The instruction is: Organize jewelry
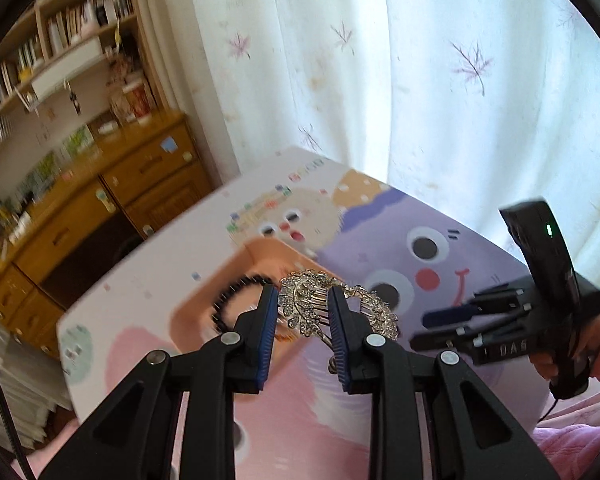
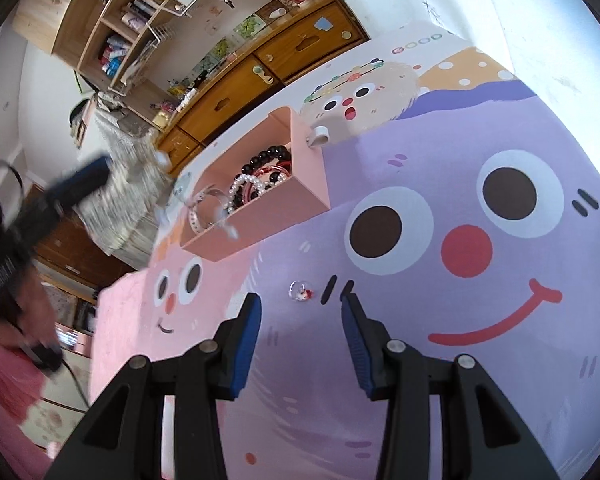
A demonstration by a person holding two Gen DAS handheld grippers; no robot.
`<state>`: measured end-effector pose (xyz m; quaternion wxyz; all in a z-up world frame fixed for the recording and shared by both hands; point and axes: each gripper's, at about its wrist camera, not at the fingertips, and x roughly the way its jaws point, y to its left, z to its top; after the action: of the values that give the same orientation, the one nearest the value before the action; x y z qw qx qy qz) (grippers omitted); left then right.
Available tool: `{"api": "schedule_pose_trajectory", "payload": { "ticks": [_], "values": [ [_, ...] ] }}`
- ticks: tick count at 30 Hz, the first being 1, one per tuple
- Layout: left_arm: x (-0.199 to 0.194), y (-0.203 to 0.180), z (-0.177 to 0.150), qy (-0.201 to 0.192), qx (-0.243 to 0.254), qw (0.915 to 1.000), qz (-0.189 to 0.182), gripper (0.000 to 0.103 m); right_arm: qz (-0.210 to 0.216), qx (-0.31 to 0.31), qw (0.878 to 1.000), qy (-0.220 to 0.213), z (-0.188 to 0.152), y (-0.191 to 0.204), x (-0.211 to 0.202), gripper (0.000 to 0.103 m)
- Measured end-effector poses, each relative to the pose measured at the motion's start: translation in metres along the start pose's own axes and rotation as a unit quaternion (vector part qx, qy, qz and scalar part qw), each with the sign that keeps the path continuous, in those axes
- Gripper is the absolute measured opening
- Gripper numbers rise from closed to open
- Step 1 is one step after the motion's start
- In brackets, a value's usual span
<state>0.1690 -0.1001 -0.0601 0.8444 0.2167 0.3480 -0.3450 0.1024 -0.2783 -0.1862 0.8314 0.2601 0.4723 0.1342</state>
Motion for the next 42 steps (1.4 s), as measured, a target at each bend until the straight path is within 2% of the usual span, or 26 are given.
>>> {"api": "schedule_pose_trajectory", "payload": {
  "ticks": [6,13,20,21,22,29,31,32,33,35,42],
  "values": [
    [0.009,0.018,0.011,-0.016,-0.005,0.9994,0.03,0.023,-0.03,-0.031,0.999,0.004,-0.002,0.017,0.015,0.041],
    [0.035,0.039,0.004,-0.02,-0.043,0.9974,0.054,0.024,-0.08,-0.077,0.994,0.02,-0.002,0.03,0.045,0.024],
    [0.053,0.06,-0.006,-0.016,-0.089,0.9925,0.082,0.024,-0.114,-0.116,0.986,0.024,0.0,0.039,0.055,0.02],
    [0.055,0.062,-0.009,-0.014,-0.093,0.992,0.084,0.024,-0.121,-0.119,0.985,0.024,-0.001,0.04,0.055,0.014],
    [0.056,0.063,-0.01,-0.013,-0.095,0.9917,0.086,0.024,-0.131,-0.124,0.983,0.024,-0.001,0.04,0.055,0.01],
    [0.065,0.075,-0.017,-0.02,-0.131,0.9881,0.078,0.024,-0.158,-0.157,0.974,0.033,-0.001,0.051,0.058,0.009],
    [0.063,0.078,-0.017,-0.024,-0.138,0.9872,0.076,0.03,-0.16,-0.156,0.974,0.035,0.0,0.052,0.058,0.007],
    [0.062,0.081,-0.018,-0.025,-0.141,0.9869,0.073,0.038,-0.16,-0.154,0.974,0.037,0.001,0.052,0.057,0.007],
    [0.062,0.083,-0.018,-0.023,-0.145,0.9865,0.072,0.049,-0.16,-0.152,0.975,0.037,0.002,0.052,0.057,0.002],
    [0.06,0.087,-0.02,-0.022,-0.151,0.9858,0.07,0.057,-0.16,-0.148,0.975,0.041,0.004,0.053,0.056,0.002],
    [0.048,0.098,-0.033,-0.023,-0.16,0.9843,0.072,0.057,-0.153,-0.162,0.973,0.053,0.012,0.063,0.055,0.002]
  ]
}}
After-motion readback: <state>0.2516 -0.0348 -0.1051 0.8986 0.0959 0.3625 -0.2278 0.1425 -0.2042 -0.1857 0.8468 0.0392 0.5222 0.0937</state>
